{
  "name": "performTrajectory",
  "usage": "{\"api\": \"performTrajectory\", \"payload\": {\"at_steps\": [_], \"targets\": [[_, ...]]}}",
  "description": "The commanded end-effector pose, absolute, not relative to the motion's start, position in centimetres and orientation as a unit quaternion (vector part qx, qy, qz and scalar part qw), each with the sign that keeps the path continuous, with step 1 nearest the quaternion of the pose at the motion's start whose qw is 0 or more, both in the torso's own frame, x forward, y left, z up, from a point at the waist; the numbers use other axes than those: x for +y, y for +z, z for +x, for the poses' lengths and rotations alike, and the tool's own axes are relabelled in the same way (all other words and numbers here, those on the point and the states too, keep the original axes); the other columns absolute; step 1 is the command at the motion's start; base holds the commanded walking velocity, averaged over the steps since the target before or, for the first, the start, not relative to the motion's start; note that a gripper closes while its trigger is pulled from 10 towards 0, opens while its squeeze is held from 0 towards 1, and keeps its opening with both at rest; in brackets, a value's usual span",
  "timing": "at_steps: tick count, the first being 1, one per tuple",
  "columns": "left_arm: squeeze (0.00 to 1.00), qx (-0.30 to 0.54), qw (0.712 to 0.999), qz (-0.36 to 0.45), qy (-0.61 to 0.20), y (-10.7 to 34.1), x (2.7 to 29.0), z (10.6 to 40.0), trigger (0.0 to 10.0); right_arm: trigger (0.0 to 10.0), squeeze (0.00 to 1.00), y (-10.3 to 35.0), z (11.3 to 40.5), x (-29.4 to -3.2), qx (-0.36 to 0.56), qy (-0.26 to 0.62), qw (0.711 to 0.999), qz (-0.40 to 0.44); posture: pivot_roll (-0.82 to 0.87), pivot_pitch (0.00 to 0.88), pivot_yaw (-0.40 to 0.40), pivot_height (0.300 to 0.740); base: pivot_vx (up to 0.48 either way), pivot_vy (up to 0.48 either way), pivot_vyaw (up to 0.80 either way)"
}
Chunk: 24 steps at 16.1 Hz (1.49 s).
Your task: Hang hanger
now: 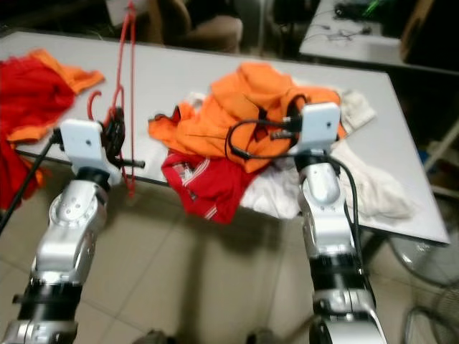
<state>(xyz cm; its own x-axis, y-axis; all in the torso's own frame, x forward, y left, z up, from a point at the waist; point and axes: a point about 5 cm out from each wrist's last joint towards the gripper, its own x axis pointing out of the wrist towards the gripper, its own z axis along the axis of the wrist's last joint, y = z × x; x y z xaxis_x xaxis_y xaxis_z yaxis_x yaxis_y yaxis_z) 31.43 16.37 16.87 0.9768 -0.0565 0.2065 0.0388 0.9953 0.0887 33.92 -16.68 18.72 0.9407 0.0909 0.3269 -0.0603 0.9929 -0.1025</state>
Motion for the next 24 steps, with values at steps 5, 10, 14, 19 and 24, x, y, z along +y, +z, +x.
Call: {"api": "performTrajectory", "payload": {"at_steps": [5, 10, 14, 19, 24], "targets": [[0.0, -0.109, 0.992, 0.051, -0.024, 17.13, 16.39, 31.61, 10.0, 0.0, 0.0, 19.26, 34.0, -16.7, -0.184, 0.041, 0.981, -0.048, -0.02, 0.0, 0.031, 0.74, -0.145, 0.0, 0.0], [0.0, -0.113, 0.991, 0.061, -0.027, 17.37, 16.6, 31.63, 10.0, 0.0, 0.0, 18.97, 34.19, -16.42, -0.181, 0.04, 0.982, -0.04, 0.02, 0.0, 0.022, 0.74, -0.255, 0.0, 0.0], [0.0, -0.117, 0.991, 0.062, -0.022, 17.53, 16.61, 31.47, 10.0, 0.0, 0.0, 19.11, 34.47, -16.05, -0.18, 0.049, 0.982, -0.038, 0.02, 0.0, 0.003, 0.74, -0.262, 0.0, 0.0], [0.0, -0.117, 0.991, 0.062, -0.021, 17.44, 16.62, 31.27, 10.0, 0.0, 0.0, 19.32, 34.58, -16.09, -0.185, 0.05, 0.981, -0.04, 0.01, 0.0, 0.011, 0.74, -0.262, 0.0, 0.0], [0.0, -0.12, 0.99, 0.067, -0.03, 17.57, 16.21, 31.5, 10.0, 0.0, 0.0, 19.42, 34.48, -16.41, -0.189, 0.043, 0.98, -0.044, 0.0, 0.0, 0.025, 0.74, -0.262, 0.0, 0.0]]}}
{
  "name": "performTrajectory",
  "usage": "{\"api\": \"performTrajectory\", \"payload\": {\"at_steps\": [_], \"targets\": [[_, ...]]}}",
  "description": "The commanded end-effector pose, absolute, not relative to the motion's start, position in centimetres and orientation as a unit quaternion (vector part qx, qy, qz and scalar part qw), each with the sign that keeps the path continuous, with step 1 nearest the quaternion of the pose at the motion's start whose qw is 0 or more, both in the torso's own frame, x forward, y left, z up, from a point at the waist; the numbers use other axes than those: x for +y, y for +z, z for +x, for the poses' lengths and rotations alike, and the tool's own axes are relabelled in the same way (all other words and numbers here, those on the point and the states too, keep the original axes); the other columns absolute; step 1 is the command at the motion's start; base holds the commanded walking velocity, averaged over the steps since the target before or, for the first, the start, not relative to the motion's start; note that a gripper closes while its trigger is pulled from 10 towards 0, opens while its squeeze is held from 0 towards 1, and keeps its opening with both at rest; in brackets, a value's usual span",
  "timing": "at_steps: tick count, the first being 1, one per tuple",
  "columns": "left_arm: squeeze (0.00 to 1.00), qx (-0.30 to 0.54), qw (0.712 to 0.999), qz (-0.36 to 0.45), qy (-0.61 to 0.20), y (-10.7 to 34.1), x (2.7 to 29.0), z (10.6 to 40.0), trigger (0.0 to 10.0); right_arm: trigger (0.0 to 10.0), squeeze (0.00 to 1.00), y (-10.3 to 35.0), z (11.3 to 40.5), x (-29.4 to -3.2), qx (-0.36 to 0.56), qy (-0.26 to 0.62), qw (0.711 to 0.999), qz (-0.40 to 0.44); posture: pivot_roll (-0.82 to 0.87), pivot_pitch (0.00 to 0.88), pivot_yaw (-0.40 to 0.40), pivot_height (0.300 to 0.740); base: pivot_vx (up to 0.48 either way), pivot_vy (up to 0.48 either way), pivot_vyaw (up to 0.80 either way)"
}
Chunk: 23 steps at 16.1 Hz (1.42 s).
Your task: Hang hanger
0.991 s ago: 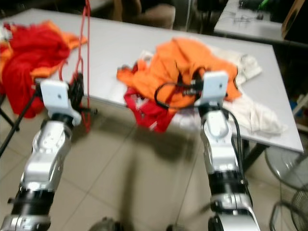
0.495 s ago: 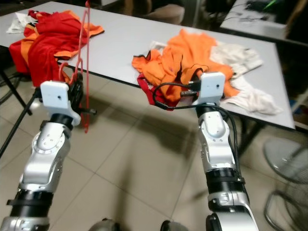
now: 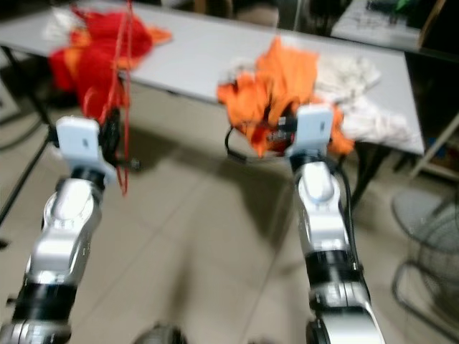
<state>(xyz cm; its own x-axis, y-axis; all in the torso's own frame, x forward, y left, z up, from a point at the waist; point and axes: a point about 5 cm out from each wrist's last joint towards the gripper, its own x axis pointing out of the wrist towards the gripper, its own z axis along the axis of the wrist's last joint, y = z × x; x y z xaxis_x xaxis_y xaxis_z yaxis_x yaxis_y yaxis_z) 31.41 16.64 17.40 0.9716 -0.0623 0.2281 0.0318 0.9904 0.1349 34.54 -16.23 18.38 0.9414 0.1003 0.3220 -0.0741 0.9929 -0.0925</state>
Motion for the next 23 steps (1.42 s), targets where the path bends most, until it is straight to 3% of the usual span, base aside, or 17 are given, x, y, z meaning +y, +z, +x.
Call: {"api": "performTrajectory", "payload": {"at_steps": [1, 5, 7, 8, 9, 10, 11, 13, 15, 16, 18, 19, 20, 21, 22, 23], "targets": [[0.0, -0.12, 0.99, 0.066, -0.033, 17.5, 16.1, 31.6, 10.0, 0.0, 0.0, 19.4, 34.5, -16.5, -0.19, 0.041, 0.98, -0.046, -0.01, 0.0, 0.028, 0.74, -0.277, 0.0, 0.0], [0.0, -0.121, 0.99, 0.066, -0.037, 17.7, 15.9, 31.9, 10.0, 0.0, 0.0, 22.0, 36.1, -18.3, -0.218, 0.034, 0.97, -0.101, -0.02, 0.0, 0.045, 0.74, -0.068, 0.0, 0.0], [0.0, -0.12, 0.989, 0.066, -0.045, 17.7, 15.6, 32.3, 10.0, 0.0, 0.0, 30.5, 38.5, -21.0, -0.287, 0.016, 0.943, -0.165, -0.04, 0.0, 0.068, 0.74, 0.0, 0.0, 0.0], [0.0, -0.12, 0.989, 0.066, -0.05, 17.7, 15.4, 32.6, 10.0, 0.0, 0.0, 37.5, 38.3, -20.7, -0.358, 0.016, 0.909, -0.21, -0.05, 0.0, 0.085, 0.74, 0.0, 0.0, 0.0], [0.0, -0.12, 0.989, 0.066, -0.057, 17.7, 15.2, 32.9, 10.0, 0.0, 0.0, 44.3, 37.0, -19.1, -0.435, 0.019, 0.867, -0.241, -0.07, 0.0, 0.09, 0.74, 0.0, 0.0, 0.0], [0.0, -0.12, 0.989, 0.067, -0.059, 17.7, 15.1, 32.9, 10.0, 0.0, 0.0, 46.0, 36.4, -18.5, -0.456, 0.021, 0.855, -0.245, -0.07, 0.0, 0.09, 0.74, 0.0, 0.0, 0.0], [0.0, -0.122, 0.988, 0.066, -0.062, 17.7, 14.8, 33.1, 10.0, 0.0, 0.0, 49.2, 34.8, -15.8, -0.514, 0.054, 0.816, -0.258, -0.07, 0.0, 0.089, 0.74, 0.0, 0.0, 0.0], [0.0, -0.128, 0.988, 0.062, -0.062, 18.0, 14.5, 33.3, 10.0, 0.0, 0.0, 51.0, 33.4, -12.9, -0.563, 0.109, 0.784, -0.24, -0.06, 0.0, 0.081, 0.74, 0.0, 0.0, 0.0], [0.0, -0.128, 0.988, 0.063, -0.059, 17.8, 14.8, 33.2, 10.0, 0.0, 0.0, 49.5, 34.3, -13.1, -0.548, 0.126, 0.797, -0.22, -0.05, 0.0, 0.074, 0.74, 0.0, 0.0, 0.0], [0.0, -0.124, 0.989, 0.063, -0.055, 17.6, 15.0, 33.0, 10.0, 0.0, 0.0, 47.5, 35.3, -13.6, -0.515, 0.132, 0.818, -0.222, -0.05, 0.0, 0.071, 0.74, 0.0, 0.0, 0.0], [0.0, -0.117, 0.99, 0.065, -0.047, 17.4, 15.7, 32.8, 10.0, 0.0, 0.0, 39.3, 37.9, -15.3, -0.402, 0.144, 0.873, -0.234, -0.04, 0.0, 0.058, 0.74, 0.0, 0.0, 0.0], [0.0, -0.116, 0.99, 0.065, -0.045, 17.3, 15.8, 32.8, 10.0, 0.0, 0.0, 37.6, 38.2, -15.6, -0.382, 0.144, 0.884, -0.228, -0.04, 0.0, 0.055, 0.74, 0.0, 0.0, 0.0], [0.0, -0.114, 0.991, 0.064, -0.039, 17.3, 16.1, 32.7, 10.0, 0.0, 0.0, 32.5, 38.6, -16.5, -0.327, 0.137, 0.91, -0.216, -0.04, 0.0, 0.055, 0.74, 0.0, 0.0, 0.0], [0.0, -0.111, 0.991, 0.06, -0.035, 17.2, 16.2, 32.5, 10.0, 0.0, 0.0, 27.4, 38.3, -17.1, -0.261, 0.127, 0.948, -0.13, -0.03, 0.0, 0.041, 0.74, 0.0, 0.0, 0.0], [0.0, -0.111, 0.991, 0.06, -0.035, 17.2, 16.2, 32.5, 10.0, 0.0, 0.0, 27.4, 38.3, -17.1, -0.261, 0.127, 0.948, -0.13, -0.03, 0.0, 0.041, 0.74, 0.0, 0.0, 0.0], [0.0, -0.097, 0.994, 0.047, -0.024, 16.6, 16.4, 32.2, 10.0, 0.0, 0.0, 21.3, 37.3, -17.0, -0.169, 0.111, 0.979, 0.002, -0.03, 0.0, 0.026, 0.74, 0.0, 0.0, 0.0]]}}
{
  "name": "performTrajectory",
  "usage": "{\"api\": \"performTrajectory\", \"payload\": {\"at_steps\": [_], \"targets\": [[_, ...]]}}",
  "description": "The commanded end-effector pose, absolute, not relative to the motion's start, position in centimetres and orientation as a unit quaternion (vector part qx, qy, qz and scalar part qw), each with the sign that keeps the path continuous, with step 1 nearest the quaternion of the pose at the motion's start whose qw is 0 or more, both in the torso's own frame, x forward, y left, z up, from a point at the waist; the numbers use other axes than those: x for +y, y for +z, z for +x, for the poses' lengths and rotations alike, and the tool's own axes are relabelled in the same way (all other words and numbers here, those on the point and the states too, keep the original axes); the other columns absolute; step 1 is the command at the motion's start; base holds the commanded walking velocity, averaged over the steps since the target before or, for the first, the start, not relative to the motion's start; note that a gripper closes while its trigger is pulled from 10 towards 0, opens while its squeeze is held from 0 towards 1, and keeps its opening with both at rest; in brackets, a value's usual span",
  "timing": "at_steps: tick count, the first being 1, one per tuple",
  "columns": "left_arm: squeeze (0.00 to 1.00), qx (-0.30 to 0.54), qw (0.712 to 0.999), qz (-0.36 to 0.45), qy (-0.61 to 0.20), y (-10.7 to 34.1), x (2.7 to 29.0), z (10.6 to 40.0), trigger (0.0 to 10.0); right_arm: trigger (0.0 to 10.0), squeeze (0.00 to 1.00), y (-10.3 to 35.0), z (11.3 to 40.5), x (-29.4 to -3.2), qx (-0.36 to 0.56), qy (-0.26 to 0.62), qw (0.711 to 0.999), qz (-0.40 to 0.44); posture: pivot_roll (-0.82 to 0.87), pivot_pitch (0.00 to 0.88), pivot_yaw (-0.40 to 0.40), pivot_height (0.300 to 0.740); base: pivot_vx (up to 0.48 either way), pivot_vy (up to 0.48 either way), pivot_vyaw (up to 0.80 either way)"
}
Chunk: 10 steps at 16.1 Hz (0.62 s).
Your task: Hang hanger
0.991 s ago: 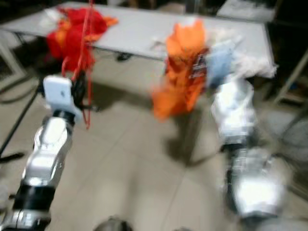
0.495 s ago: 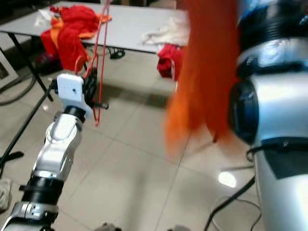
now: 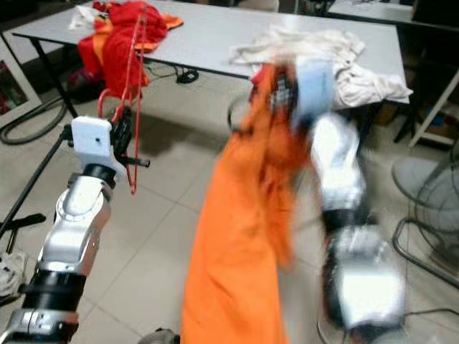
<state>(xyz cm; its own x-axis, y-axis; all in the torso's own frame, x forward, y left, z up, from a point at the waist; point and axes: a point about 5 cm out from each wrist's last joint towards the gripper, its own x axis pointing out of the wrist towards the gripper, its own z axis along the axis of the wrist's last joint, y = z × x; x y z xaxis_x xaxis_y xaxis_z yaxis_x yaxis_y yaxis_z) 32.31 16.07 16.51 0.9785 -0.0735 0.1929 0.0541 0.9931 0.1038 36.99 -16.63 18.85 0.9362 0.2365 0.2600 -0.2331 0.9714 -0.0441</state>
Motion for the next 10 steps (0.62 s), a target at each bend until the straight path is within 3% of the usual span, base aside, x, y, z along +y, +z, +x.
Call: {"api": "performTrajectory", "payload": {"at_steps": [1, 2, 4, 5, 10], "targets": [[0.0, -0.088, 0.995, 0.038, -0.017, 16.3, 16.5, 32.1, 10.0, 0.0, 0.0, 19.0, 36.7, -16.9, -0.133, 0.106, 0.984, 0.046, -0.03, 0.0, 0.025, 0.74, 0.0, 0.0, 0.0], [0.0, -0.059, 0.998, -0.002, 0.006, 15.2, 16.8, 31.9, 10.0, 0.0, 0.0, 14.2, 35.2, -16.2, -0.057, 0.113, 0.988, 0.085, -0.02, 0.0, 0.027, 0.74, 0.0, 0.0, 0.0], [0.0, -0.007, 0.998, -0.052, 0.04, 13.0, 17.3, 31.7, 10.0, 0.0, 0.0, 10.3, 33.6, -15.5, 0.004, 0.119, 0.985, 0.126, -0.02, 0.0, 0.037, 0.74, 0.0, 0.0, 0.0], [0.0, 0.017, 0.997, -0.059, 0.05, 12.0, 17.6, 31.4, 10.0, 0.0, 0.0, 9.5, 32.8, -15.3, 0.022, 0.114, 0.984, 0.138, -0.01, 0.0, 0.045, 0.74, 0.0, 0.0, 0.0], [0.0, 0.021, 0.997, -0.032, 0.062, 12.0, 17.3, 31.2, 10.0, 0.0, 0.0, 9.1, 32.6, -15.0, 0.032, 0.117, 0.985, 0.12, -0.01, 0.0, 0.053, 0.74, 0.0, 0.0, 0.63]]}}
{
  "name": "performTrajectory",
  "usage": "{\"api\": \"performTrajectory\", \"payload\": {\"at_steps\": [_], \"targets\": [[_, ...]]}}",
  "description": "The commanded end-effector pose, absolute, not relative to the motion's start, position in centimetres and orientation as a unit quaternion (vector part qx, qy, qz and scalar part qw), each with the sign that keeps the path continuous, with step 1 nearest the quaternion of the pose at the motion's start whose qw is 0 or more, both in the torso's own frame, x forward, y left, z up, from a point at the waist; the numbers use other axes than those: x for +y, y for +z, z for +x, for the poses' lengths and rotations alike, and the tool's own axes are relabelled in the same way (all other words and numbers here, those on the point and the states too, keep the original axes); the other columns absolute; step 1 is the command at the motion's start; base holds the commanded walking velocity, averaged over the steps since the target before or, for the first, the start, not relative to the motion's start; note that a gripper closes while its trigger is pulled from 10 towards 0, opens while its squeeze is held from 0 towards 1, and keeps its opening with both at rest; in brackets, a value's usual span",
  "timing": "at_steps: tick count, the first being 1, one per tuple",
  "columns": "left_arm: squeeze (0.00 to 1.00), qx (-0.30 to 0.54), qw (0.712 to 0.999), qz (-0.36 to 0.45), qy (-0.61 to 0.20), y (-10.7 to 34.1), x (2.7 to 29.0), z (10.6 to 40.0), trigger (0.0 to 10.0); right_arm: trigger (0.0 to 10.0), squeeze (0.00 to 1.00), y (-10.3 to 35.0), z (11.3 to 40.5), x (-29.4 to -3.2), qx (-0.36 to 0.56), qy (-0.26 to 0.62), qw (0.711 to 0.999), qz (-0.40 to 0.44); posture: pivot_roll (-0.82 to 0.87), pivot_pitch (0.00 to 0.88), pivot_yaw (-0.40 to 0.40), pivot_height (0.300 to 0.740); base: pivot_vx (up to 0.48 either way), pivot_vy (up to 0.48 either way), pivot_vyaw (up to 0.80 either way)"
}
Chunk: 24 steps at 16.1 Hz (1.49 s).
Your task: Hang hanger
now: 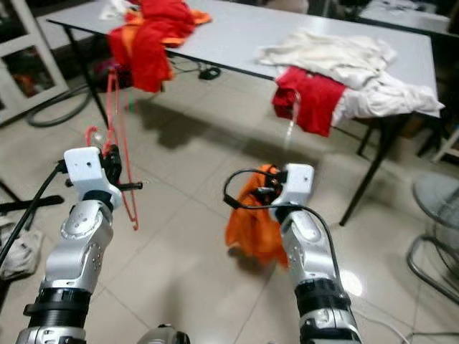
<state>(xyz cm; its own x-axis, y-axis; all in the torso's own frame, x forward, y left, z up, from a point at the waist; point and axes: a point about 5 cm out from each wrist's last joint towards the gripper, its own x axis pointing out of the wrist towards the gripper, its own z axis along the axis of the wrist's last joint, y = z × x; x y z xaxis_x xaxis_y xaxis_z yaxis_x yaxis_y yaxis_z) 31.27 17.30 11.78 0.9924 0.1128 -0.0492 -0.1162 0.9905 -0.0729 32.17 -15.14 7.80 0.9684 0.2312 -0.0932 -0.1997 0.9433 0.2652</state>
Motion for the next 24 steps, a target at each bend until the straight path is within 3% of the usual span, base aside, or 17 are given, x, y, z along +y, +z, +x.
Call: {"api": "performTrajectory", "payload": {"at_steps": [1, 6, 8, 9, 11, 12, 13, 19, 24], "targets": [[0.0, 0.028, 0.997, -0.034, 0.062, 11.6, 17.2, 31.0, 10.0, 0.0, 0.0, 9.5, 32.7, -15.2, 0.026, 0.118, 0.986, 0.117, -0.01, 0.0, 0.053, 0.74, 0.0, 0.0, 0.59], [0.0, 0.096, 0.993, 0.052, 0.032, 7.3, 18.2, 25.0, 10.0, 0.0, 0.0, 6.3, 29.1, -18.6, 0.084, 0.077, 0.992, 0.044, -0.03, 0.0, 0.03, 0.74, 0.0, 0.0, 0.57], [0.0, 0.147, 0.986, 0.082, 0.01, 5.6, 19.7, 19.3, 10.0, 0.0, 0.0, 4.4, 24.5, -20.2, 0.143, 0.074, 0.987, 0.018, 0.0, 0.0, 0.003, 0.74, 0.0, 0.0, 0.52], [0.0, 0.156, 0.985, 0.074, -0.009, 5.4, 19.8, 17.8, 10.0, 0.0, 0.0, 4.1, 22.7, -20.5, 0.16, 0.078, 0.984, 0.016, 0.02, 0.0, -0.012, 0.74, 0.0, 0.0, 0.51], [0.0, 0.138, 0.988, 0.061, 0.01, 5.8, 19.8, 18.6, 10.0, 0.0, 0.0, 3.7, 22.3, -20.2, 0.168, 0.081, 0.982, 0.019, 0.03, 0.0, -0.022, 0.74, 0.0, 0.0, 0.51], [0.0, 0.101, 0.994, 0.027, 0.032, 7.1, 18.7, 21.1, 10.0, 0.0, 0.0, 3.5, 23.8, -19.4, 0.166, 0.092, 0.982, 0.021, 0.03, 0.0, -0.032, 0.74, 0.0, 0.0, 0.51], [0.0, 0.083, 0.996, 0.021, 0.041, 7.9, 18.3, 21.8, 10.0, 0.0, 0.0, 3.8, 25.1, -18.9, 0.156, 0.1, 0.982, 0.025, 0.04, 0.0, -0.038, 0.74, 0.0, -0.289, 0.51], [0.0, 0.074, 0.991, 0.032, 0.103, 8.7, 18.7, 22.0, 10.0, 0.0, 0.0, 4.2, 27.9, -16.0, 0.155, 0.151, 0.976, 0.04, 0.11, 0.0, -0.069, 0.74, 0.0, -0.48, 0.5], [0.0, 0.087, 0.982, 0.063, 0.156, 8.8, 19.4, 22.3, 10.0, 0.0, 0.03, 3.6, 28.2, -15.2, 0.163, 0.17, 0.971, 0.039, 0.13, 0.0, -0.079, 0.74, 0.0, -0.48, 0.48]]}}
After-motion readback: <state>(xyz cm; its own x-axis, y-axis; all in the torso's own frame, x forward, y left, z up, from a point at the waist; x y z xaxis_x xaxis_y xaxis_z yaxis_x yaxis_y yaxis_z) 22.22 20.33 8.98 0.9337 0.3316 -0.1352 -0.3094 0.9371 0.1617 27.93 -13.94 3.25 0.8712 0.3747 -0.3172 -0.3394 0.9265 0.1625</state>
